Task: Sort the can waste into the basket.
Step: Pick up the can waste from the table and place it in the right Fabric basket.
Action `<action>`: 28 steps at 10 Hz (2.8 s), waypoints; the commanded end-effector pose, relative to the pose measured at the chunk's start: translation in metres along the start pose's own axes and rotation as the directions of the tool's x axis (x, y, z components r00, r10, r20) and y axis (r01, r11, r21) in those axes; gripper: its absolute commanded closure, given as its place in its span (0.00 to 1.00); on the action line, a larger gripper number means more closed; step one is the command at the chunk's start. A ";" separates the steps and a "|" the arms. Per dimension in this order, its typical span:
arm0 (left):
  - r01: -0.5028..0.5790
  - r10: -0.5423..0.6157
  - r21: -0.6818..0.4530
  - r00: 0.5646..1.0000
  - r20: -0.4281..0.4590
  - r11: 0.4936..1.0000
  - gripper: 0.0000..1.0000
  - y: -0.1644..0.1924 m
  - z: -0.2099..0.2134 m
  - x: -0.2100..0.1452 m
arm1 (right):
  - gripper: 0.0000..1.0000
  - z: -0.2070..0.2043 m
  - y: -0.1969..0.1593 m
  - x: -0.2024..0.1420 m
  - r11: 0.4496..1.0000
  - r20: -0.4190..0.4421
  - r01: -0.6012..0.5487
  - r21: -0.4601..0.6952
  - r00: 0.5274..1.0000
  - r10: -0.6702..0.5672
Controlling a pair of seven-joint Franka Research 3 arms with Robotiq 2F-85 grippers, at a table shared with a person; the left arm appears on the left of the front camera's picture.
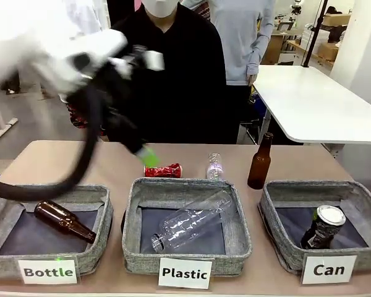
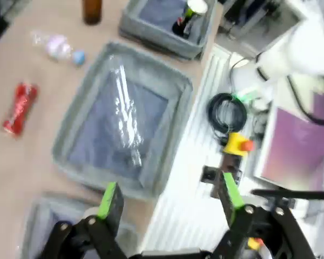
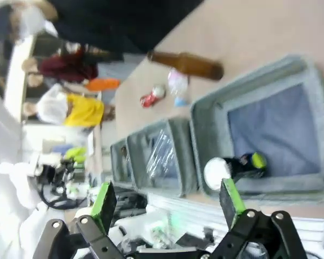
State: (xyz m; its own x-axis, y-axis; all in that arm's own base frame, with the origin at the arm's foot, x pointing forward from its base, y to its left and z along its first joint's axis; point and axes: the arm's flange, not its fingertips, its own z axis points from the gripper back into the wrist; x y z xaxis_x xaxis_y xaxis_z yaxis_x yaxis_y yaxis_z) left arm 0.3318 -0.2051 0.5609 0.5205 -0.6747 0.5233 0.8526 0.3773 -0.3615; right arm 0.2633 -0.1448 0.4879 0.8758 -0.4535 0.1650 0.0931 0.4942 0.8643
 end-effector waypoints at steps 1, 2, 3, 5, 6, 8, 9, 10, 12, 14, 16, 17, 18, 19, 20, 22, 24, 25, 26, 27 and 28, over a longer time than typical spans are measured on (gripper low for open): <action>-0.390 0.423 -0.193 0.888 0.180 0.900 0.09 0.039 0.049 -0.048 | 0.00 -0.056 0.001 -0.032 0.994 -0.141 0.108 0.005 0.984 -0.107; -0.470 0.525 -0.252 0.819 0.231 0.846 0.09 0.063 0.075 -0.080 | 0.00 -0.076 0.008 -0.032 0.990 -0.186 0.140 0.014 0.973 -0.135; -0.553 0.637 -0.318 0.690 0.344 0.770 0.09 0.083 0.097 -0.136 | 0.00 -0.085 0.005 -0.034 0.983 -0.236 0.183 -0.019 0.954 -0.182; -0.542 0.777 -0.560 0.376 0.505 0.627 0.09 0.112 0.124 -0.269 | 0.00 -0.102 -0.010 -0.029 0.958 -0.167 0.283 -0.053 0.943 -0.288; -0.519 0.830 -0.662 0.202 0.520 0.541 0.09 0.118 0.122 -0.319 | 0.00 -0.080 0.008 -0.005 0.988 -0.251 0.154 -0.024 0.955 -0.155; -0.558 0.655 -0.352 0.699 0.289 0.751 0.09 0.109 0.123 -0.222 | 0.00 -0.080 0.008 -0.005 0.988 -0.251 0.154 -0.024 0.955 -0.155; -0.558 0.655 -0.352 0.699 0.289 0.751 0.09 0.109 0.123 -0.222 | 0.00 -0.080 0.008 -0.005 0.988 -0.251 0.154 -0.024 0.955 -0.155; -0.558 0.655 -0.352 0.699 0.289 0.751 0.09 0.109 0.123 -0.222 | 0.00 -0.080 0.008 -0.005 0.988 -0.251 0.154 -0.024 0.955 -0.155; -0.558 0.655 -0.352 0.699 0.289 0.751 0.09 0.109 0.123 -0.222 | 0.00 -0.080 0.008 -0.005 0.988 -0.251 0.154 -0.024 0.955 -0.155; -0.558 0.655 -0.352 0.699 0.289 0.751 0.09 0.109 0.123 -0.222 | 0.00 -0.080 0.008 -0.005 0.988 -0.251 0.154 -0.024 0.955 -0.155; -0.558 0.655 -0.352 0.699 0.289 0.751 0.09 0.109 0.123 -0.222 | 0.00 -0.080 0.008 -0.005 0.988 -0.251 0.154 -0.024 0.955 -0.155; -0.558 0.655 -0.352 0.699 0.289 0.751 0.09 0.109 0.123 -0.222 | 0.00 -0.080 0.008 -0.005 0.988 -0.251 0.154 -0.024 0.955 -0.155; -0.558 0.655 -0.352 0.699 0.289 0.751 0.09 0.109 0.123 -0.222 | 0.00 -0.080 0.008 -0.005 0.988 -0.251 0.154 -0.024 0.955 -0.155; -0.558 0.655 -0.352 0.699 0.289 0.751 0.09 0.109 0.123 -0.222 | 0.00 -0.081 0.009 -0.004 0.984 -0.241 0.172 -0.037 0.954 -0.176; -0.558 0.655 -0.352 0.699 0.289 0.751 0.09 0.109 0.123 -0.222 | 0.00 -0.076 0.015 -0.021 0.995 -0.177 -0.002 -0.103 0.984 -0.016; -0.558 0.655 -0.352 0.699 0.289 0.751 0.09 0.109 0.123 -0.222 | 0.00 -0.145 0.060 0.029 0.933 -0.308 -0.343 -0.108 0.904 0.297; -0.558 0.655 -0.352 0.699 0.289 0.751 0.09 0.109 0.123 -0.222 | 0.00 -0.170 0.076 0.054 0.911 -0.266 -0.384 -0.152 0.904 0.336; -0.558 0.655 -0.352 0.699 0.289 0.751 0.09 0.109 0.123 -0.222 | 0.00 -0.145 0.069 0.053 0.924 -0.266 -0.350 -0.151 0.915 0.303; -0.558 0.655 -0.352 0.699 0.289 0.751 0.09 0.109 0.123 -0.222 | 0.00 -0.095 0.051 0.038 0.947 -0.309 -0.306 -0.103 0.914 0.262; -0.558 0.655 -0.352 0.699 0.289 0.751 0.09 0.109 0.123 -0.222 | 0.00 -0.055 0.033 0.019 0.956 -0.339 -0.290 -0.044 0.904 0.259; -0.558 0.655 -0.352 0.699 0.289 0.751 0.09 0.109 0.123 -0.222 | 0.00 -0.026 0.016 0.001 0.957 -0.291 -0.290 -0.009 0.916 0.275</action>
State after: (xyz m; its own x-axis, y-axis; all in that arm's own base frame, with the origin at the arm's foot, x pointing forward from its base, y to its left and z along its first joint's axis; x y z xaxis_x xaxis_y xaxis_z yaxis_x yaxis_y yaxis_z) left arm 0.3150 0.0624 0.5012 0.9384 -0.0379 0.3433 0.3232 0.4470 -0.8341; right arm 0.3161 -0.0912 0.4854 0.9728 -0.0653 0.2221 -0.1295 0.6417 0.7560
